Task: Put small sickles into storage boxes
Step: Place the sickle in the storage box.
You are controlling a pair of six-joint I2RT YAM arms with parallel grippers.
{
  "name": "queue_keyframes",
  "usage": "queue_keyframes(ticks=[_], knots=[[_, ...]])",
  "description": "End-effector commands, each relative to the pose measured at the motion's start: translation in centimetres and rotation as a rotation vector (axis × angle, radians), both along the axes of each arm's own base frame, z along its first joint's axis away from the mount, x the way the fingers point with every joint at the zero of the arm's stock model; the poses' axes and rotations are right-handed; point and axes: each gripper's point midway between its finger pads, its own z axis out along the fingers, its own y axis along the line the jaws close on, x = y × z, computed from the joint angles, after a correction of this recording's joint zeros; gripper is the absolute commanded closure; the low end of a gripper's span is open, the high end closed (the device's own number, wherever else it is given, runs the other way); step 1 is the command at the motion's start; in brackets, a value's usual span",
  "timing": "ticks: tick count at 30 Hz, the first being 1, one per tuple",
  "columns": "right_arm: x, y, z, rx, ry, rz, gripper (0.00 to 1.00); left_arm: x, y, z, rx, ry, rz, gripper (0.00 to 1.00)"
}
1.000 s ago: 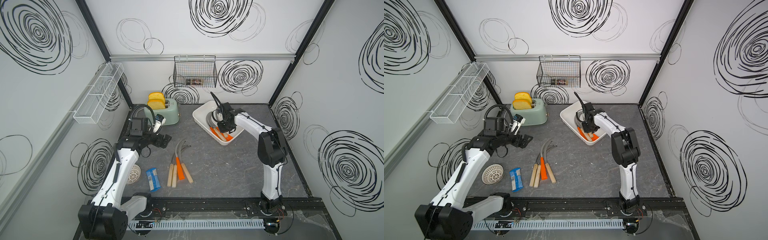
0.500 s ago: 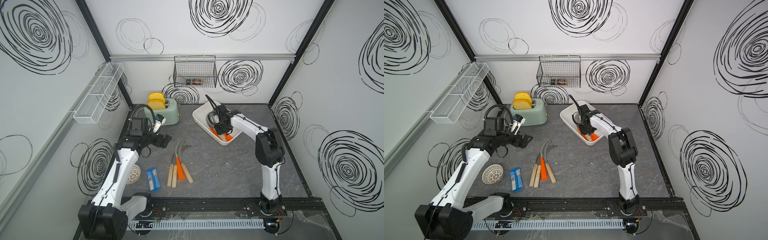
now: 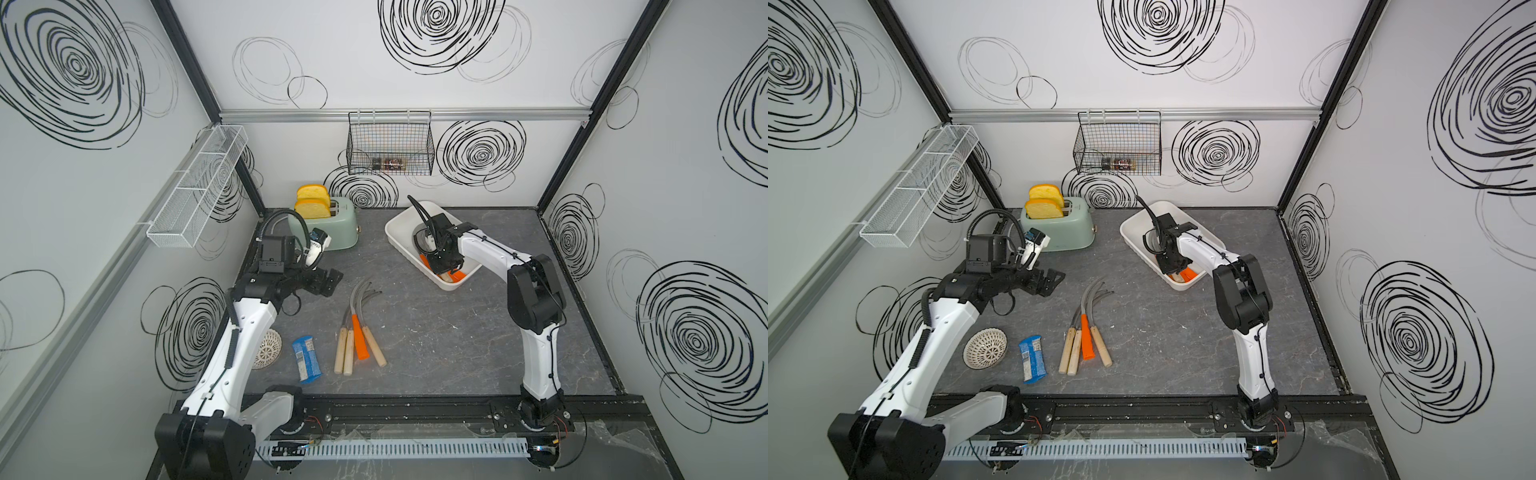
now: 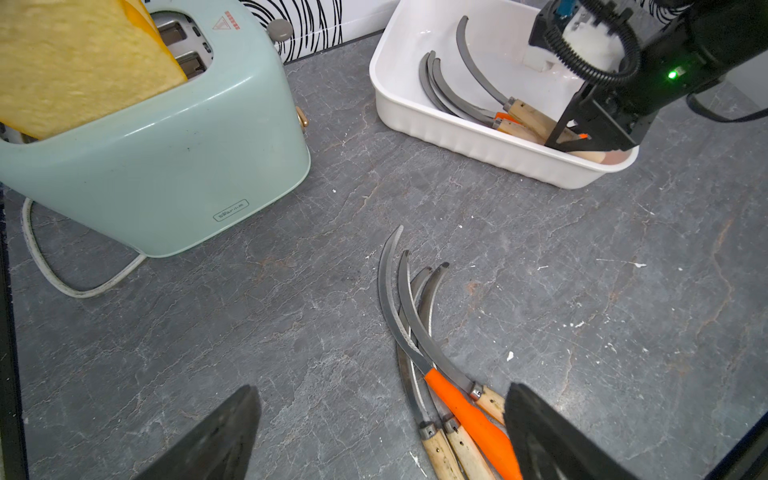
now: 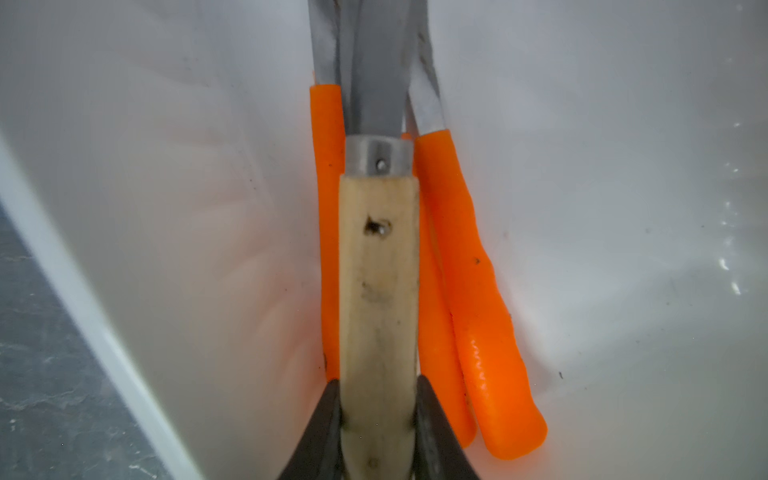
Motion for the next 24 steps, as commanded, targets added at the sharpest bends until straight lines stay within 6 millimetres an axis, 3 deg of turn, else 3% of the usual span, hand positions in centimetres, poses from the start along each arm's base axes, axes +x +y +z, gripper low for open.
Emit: queue_keyframes(ticks=[1, 14, 24], knots=[[-0.5, -0.4, -0.9, -0.042, 0.032, 0.019, 0.95, -0.1, -0.2, 1.0, 0.006, -0.042, -0.018, 0.04], [0.1, -1.3, -1.9, -0.086, 0.035, -0.003, 0.83, -0.2, -0.2, 1.4, 0.007, -0.045, -0.018, 0.04], [0.9, -1.4, -1.1, -0.073, 0.005, -0.023, 0.73, -0.1, -0.2, 1.6, 0.007, -0.047, -0.018, 0.04]])
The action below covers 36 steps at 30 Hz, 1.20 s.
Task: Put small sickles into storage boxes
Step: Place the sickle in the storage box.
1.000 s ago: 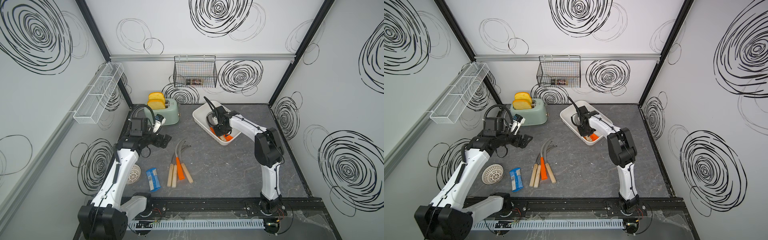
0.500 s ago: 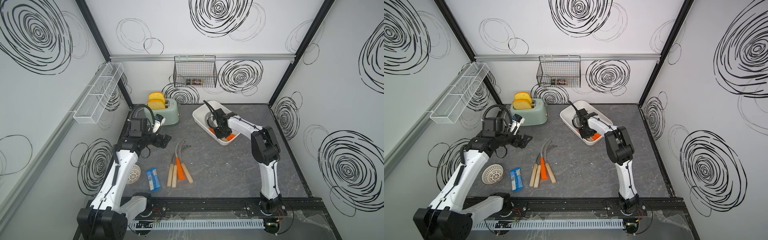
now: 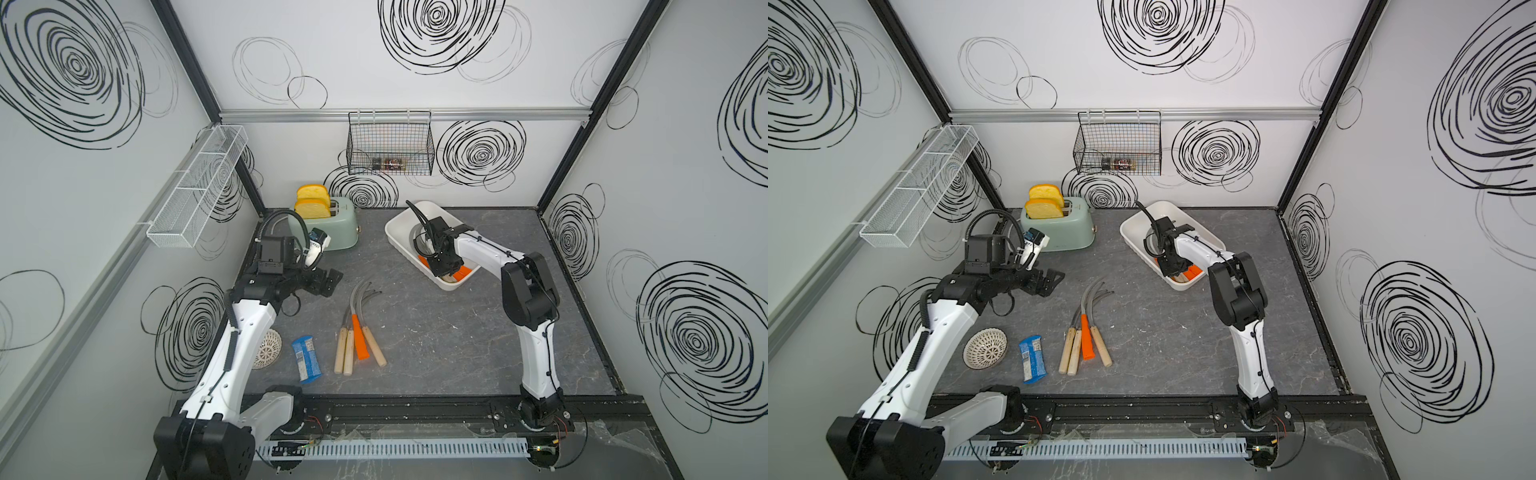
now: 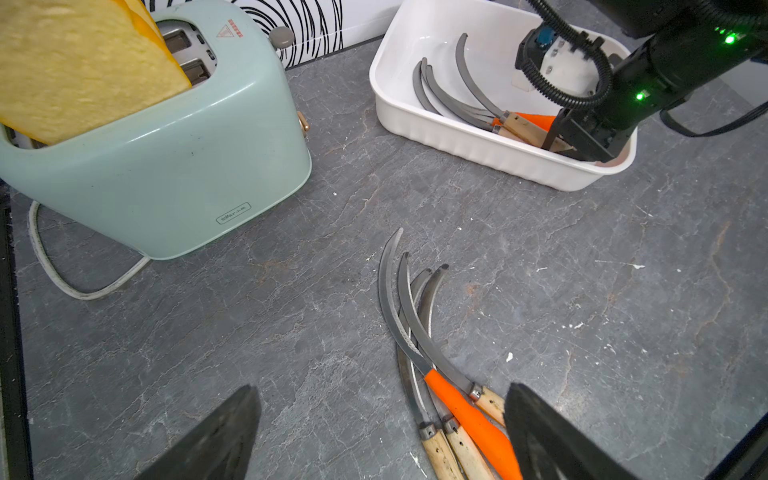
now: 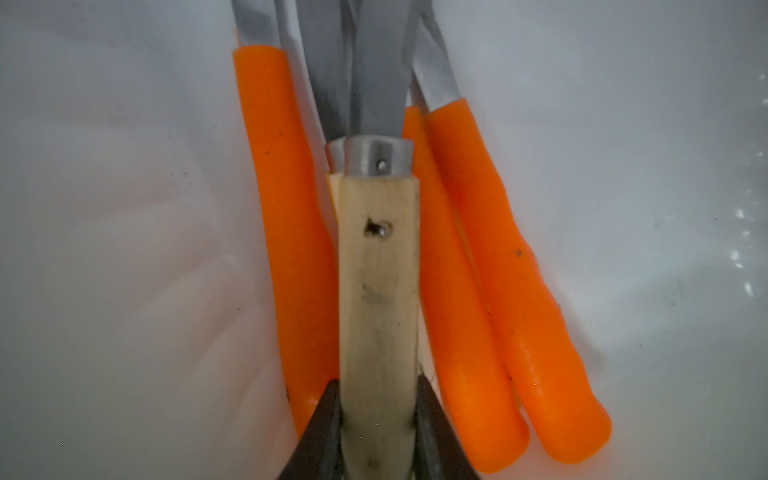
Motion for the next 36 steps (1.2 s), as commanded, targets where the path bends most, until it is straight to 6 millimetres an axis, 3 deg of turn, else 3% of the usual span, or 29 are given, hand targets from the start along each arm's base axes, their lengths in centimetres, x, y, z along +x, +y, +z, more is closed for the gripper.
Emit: queue_keyframes(ticks=[1, 14, 19, 23, 28, 32, 36], knots=[[0.6, -0.3, 0.3, -0.011, -0.006, -0.006, 0.72, 0.0, -0.2, 1.3, 0.007, -0.038, -0.018, 0.04], [0.9, -0.6, 0.3, -0.021, -0.009, -0.020, 0.67, 0.1, -0.2, 1.4, 0.008, -0.042, -0.016, 0.04], [1.6, -1.2, 1.9, -0.026, -0.061, -0.052, 0.65, 0.1, -0.3, 1.5, 0.008, -0.042, -0.018, 0.04], [2.5, -1.6, 5.1, -0.010, -0.150, -0.093, 0.65, 0.2, -0.2, 1.8, 0.010, -0.051, -0.017, 0.04], [3.0, -1.0, 11.8, 0.103, -0.304, -0.130, 0.63, 0.1, 0.1, 1.6, 0.022, -0.051, -0.003, 0.04], [2.1, 0.1, 16.1, 0.223, -0.372, -0.118, 0.62, 0.2, 0.4, 1.4, 0.029, -0.042, 0.016, 0.04], [-0.2, 2.1, 17.8, 0.292, -0.384, -0.063, 0.62, 0.5, 0.8, 1.5, 0.034, -0.042, 0.049, 0.04]])
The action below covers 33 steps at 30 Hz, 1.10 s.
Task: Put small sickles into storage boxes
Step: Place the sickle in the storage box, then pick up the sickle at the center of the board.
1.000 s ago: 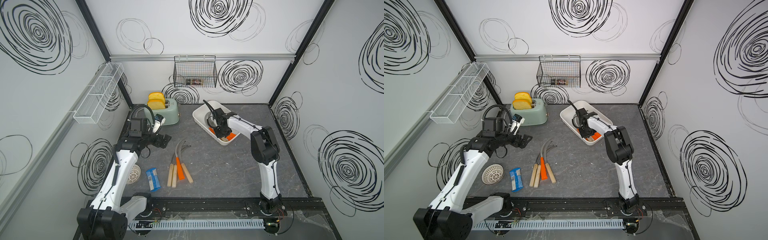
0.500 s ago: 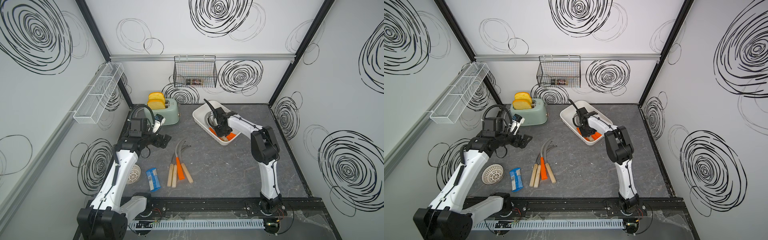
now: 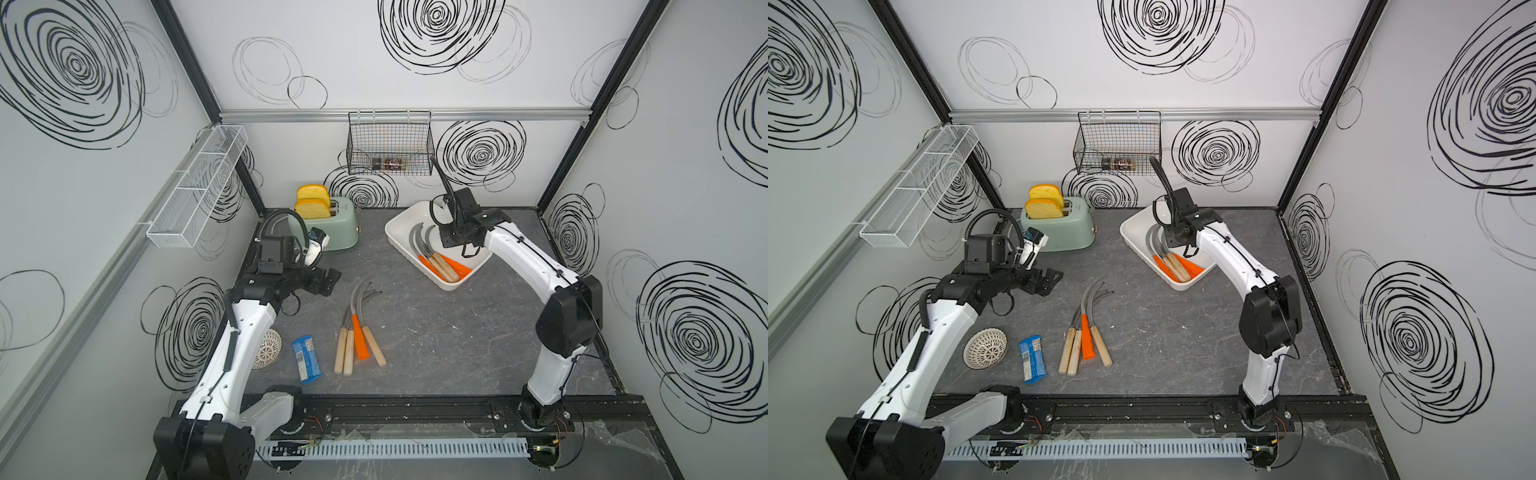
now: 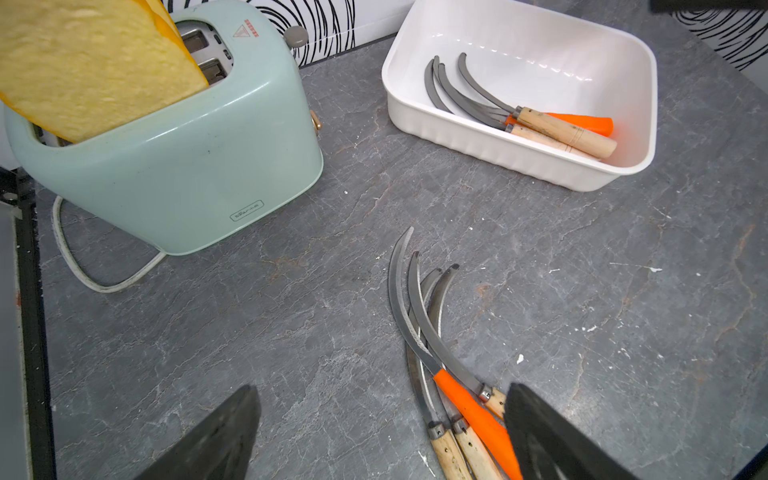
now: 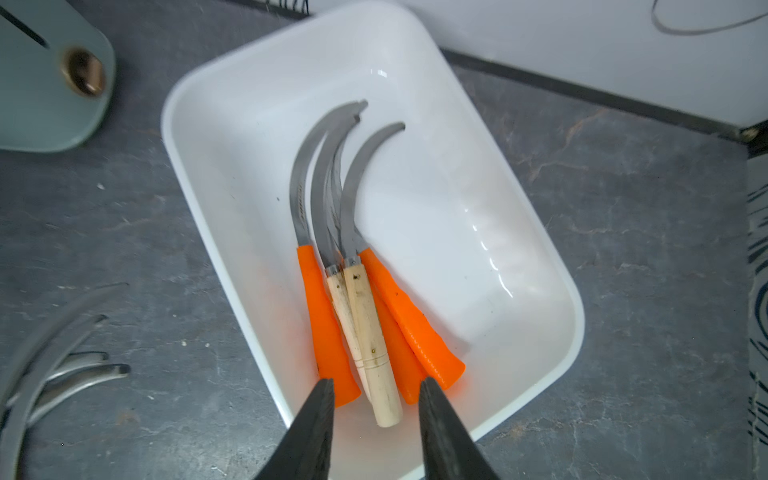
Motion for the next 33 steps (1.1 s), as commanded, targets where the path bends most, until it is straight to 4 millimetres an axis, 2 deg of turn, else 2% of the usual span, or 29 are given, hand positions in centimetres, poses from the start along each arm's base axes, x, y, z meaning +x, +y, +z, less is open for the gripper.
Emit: queue_keyframes(ticks=[1, 3, 9, 12, 16, 21, 24, 33], knots=[[-2.4, 2.6, 0.2, 0.055, 0.009, 0.071, 0.62, 0.3, 0.3, 1.4, 0.010, -0.039, 0.024, 0.04], [-4.5, 4.4, 0.4, 0.078, 0.006, 0.115, 0.62, 0.3, 0.6, 1.3, 0.018, -0.042, 0.038, 0.04], [-12.8, 9.7, -1.6, 0.215, 0.055, 0.293, 0.62, 0.4, 1.3, 0.8, 0.027, -0.052, 0.085, 0.04], [-16.7, 11.3, -2.9, 0.259, 0.092, 0.345, 0.62, 0.6, 1.7, 1.0, 0.016, -0.073, 0.127, 0.04], [-20.9, 13.0, -4.4, 0.297, 0.131, 0.385, 0.62, 0.6, 1.9, 0.6, 0.009, -0.067, 0.142, 0.04], [-24.3, 14.6, -7.0, 0.299, 0.204, 0.400, 0.62, 0.3, 2.2, -0.5, 0.006, -0.031, 0.155, 0.04], [-26.0, 15.8, -8.6, 0.271, 0.241, 0.419, 0.62, 0.3, 2.2, -0.4, -0.002, -0.035, 0.161, 0.04], [-28.6, 18.8, -11.3, 0.175, 0.297, 0.469, 0.63, -0.9, 1.7, 0.3, -0.024, -0.042, 0.125, 0.04]])
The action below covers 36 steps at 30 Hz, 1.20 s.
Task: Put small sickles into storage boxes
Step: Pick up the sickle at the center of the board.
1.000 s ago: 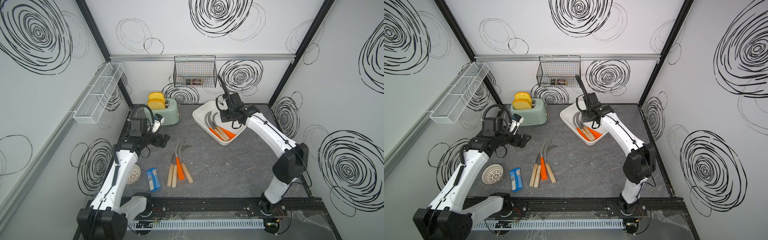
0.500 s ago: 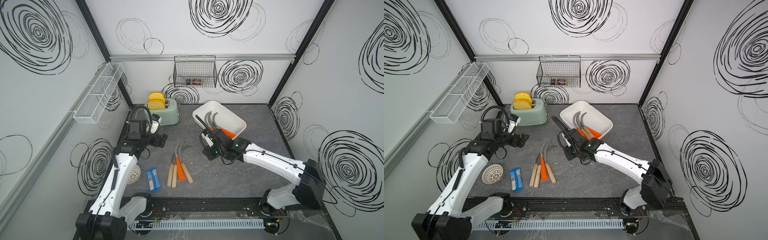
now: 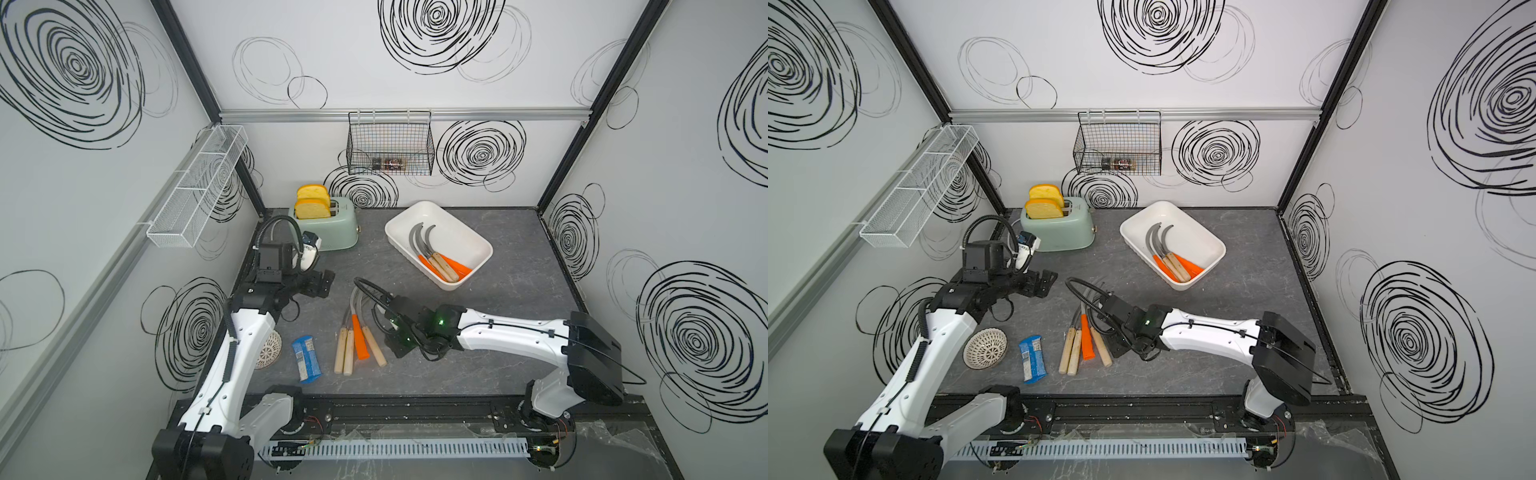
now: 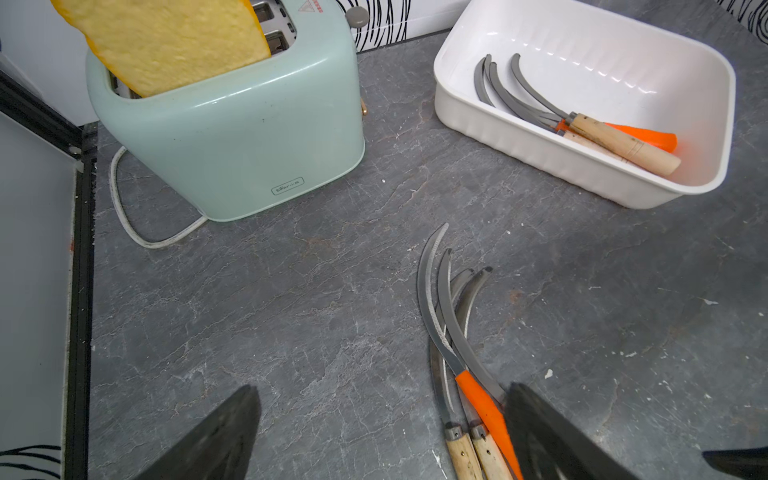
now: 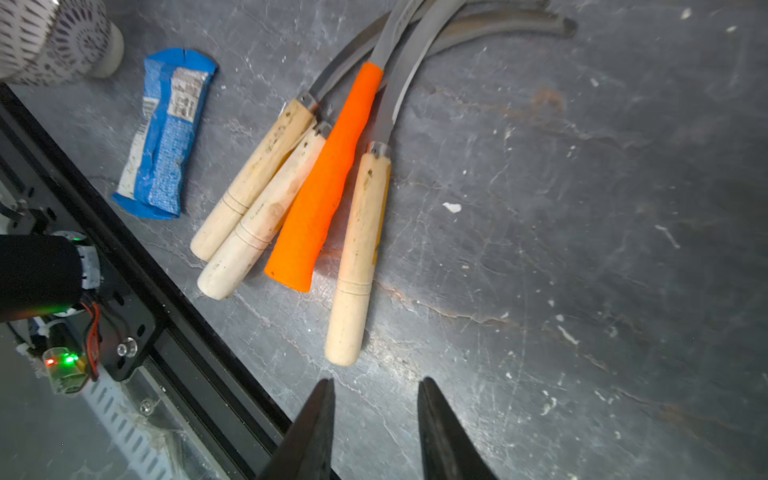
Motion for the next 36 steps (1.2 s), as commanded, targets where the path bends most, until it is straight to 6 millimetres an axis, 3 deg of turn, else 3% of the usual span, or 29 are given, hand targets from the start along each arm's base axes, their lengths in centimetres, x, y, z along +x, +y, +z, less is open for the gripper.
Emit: queue_keyframes(ticks=[1, 12, 36], knots=[[-0.2, 1.3, 1.0, 0.005, -0.020, -0.009, 0.63, -0.6, -0.4, 0.7, -0.026, -0.029, -0.023, 0.04], [-0.4, 0.0, 0.9, -0.034, -0.045, -0.030, 0.62, -1.6, -1.1, -0.1, -0.041, -0.015, -0.066, 0.04], [-0.5, 0.5, -0.3, -0.059, -0.001, -0.043, 0.60, -1.2, -1.3, -1.0, -0.040, -0.005, -0.073, 0.04]])
